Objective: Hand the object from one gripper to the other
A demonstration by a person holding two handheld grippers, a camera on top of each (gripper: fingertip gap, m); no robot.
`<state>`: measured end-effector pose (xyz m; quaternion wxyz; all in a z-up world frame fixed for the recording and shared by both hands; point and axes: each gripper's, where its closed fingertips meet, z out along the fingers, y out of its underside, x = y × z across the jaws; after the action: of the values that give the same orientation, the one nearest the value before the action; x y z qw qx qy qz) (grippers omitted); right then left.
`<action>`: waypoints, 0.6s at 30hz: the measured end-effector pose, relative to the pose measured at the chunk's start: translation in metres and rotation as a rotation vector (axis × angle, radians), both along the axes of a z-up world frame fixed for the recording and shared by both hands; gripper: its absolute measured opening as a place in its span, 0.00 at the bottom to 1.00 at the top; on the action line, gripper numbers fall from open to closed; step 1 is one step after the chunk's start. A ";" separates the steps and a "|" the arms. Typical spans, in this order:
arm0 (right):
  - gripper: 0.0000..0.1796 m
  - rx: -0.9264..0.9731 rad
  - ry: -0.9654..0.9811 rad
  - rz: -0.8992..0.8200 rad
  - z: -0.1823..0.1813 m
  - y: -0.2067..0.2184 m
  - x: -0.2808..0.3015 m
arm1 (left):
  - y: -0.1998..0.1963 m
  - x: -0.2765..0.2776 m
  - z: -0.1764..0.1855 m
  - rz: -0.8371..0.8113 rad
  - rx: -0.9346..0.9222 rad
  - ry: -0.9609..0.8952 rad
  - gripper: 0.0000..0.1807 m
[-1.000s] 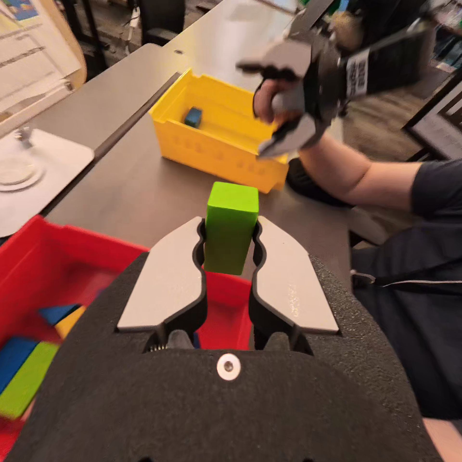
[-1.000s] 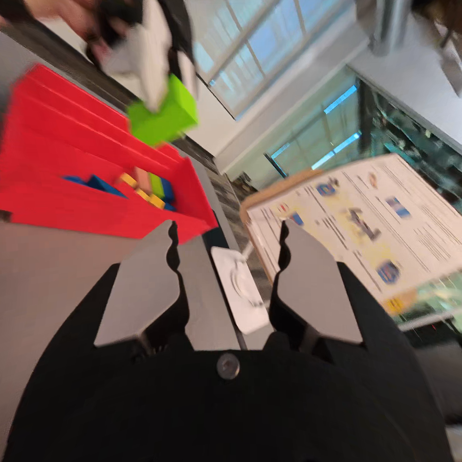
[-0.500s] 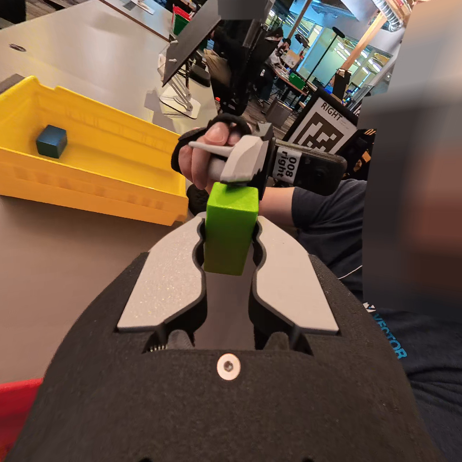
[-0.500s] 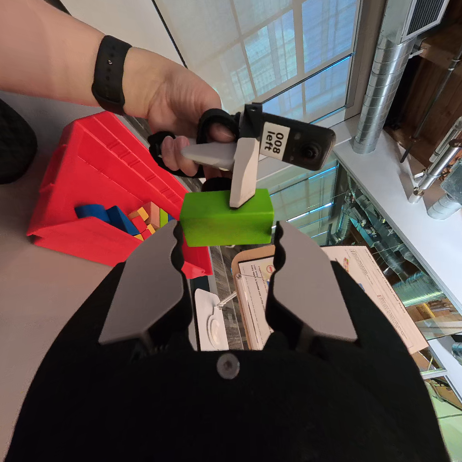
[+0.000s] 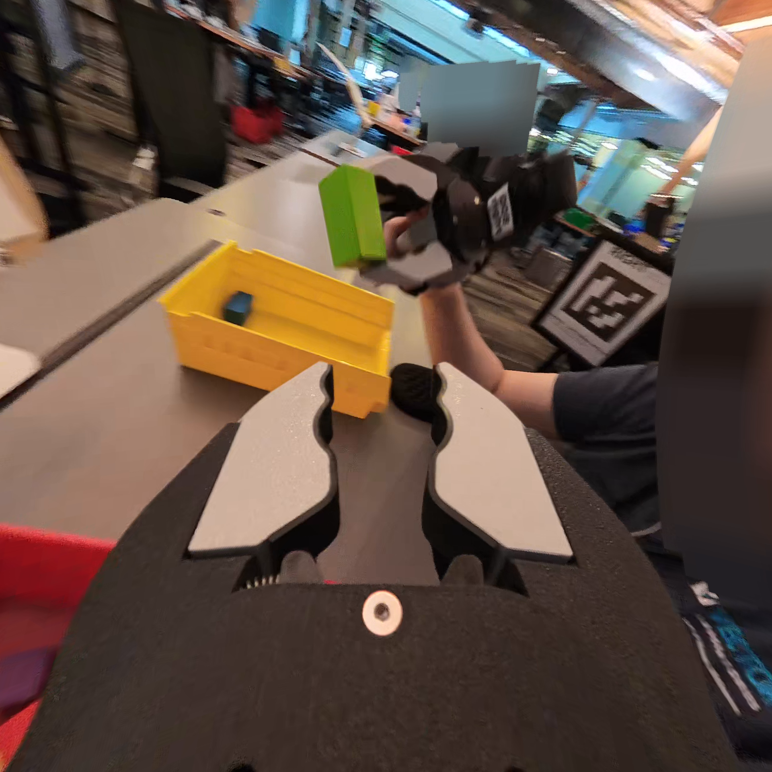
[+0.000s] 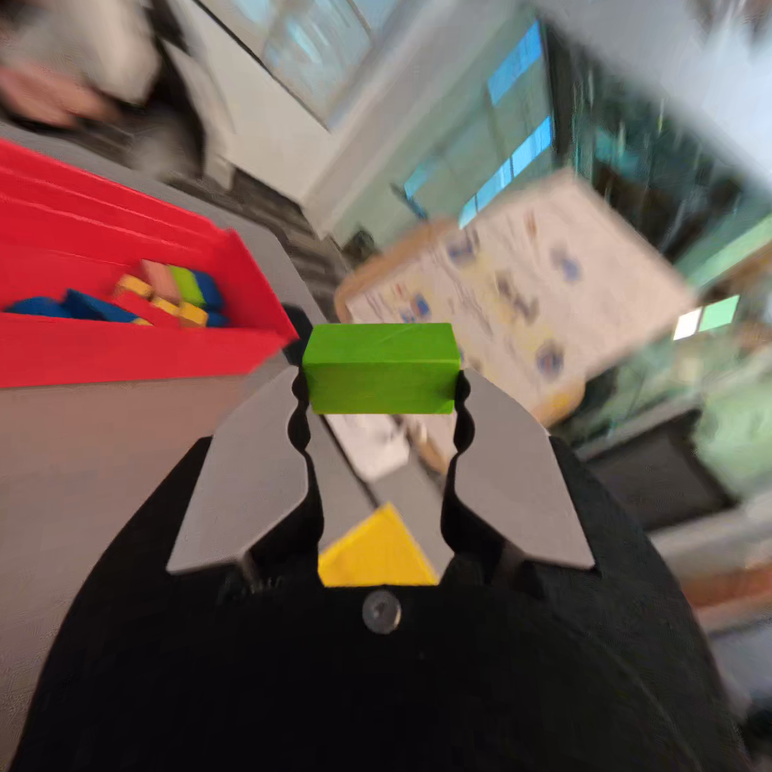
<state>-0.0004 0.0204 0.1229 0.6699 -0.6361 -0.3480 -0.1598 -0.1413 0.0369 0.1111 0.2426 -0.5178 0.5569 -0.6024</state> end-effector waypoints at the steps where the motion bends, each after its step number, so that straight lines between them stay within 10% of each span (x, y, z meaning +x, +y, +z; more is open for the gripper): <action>1: 0.38 -0.107 0.124 -0.122 -0.007 0.006 0.039 | 0.007 -0.002 0.001 0.046 0.011 0.003 0.24; 10: 0.38 -0.901 0.724 -0.798 -0.204 0.004 0.216 | 0.009 -0.008 0.005 0.054 -0.043 0.007 0.20; 18: 0.38 -1.022 0.673 -0.963 -0.250 -0.001 0.230 | -0.001 -0.004 -0.001 0.029 -0.016 0.058 0.20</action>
<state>0.2297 0.0191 -0.1275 0.2199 -0.9613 0.1580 -0.0512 -0.1451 0.0364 0.1096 0.2311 -0.5451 0.5513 -0.5878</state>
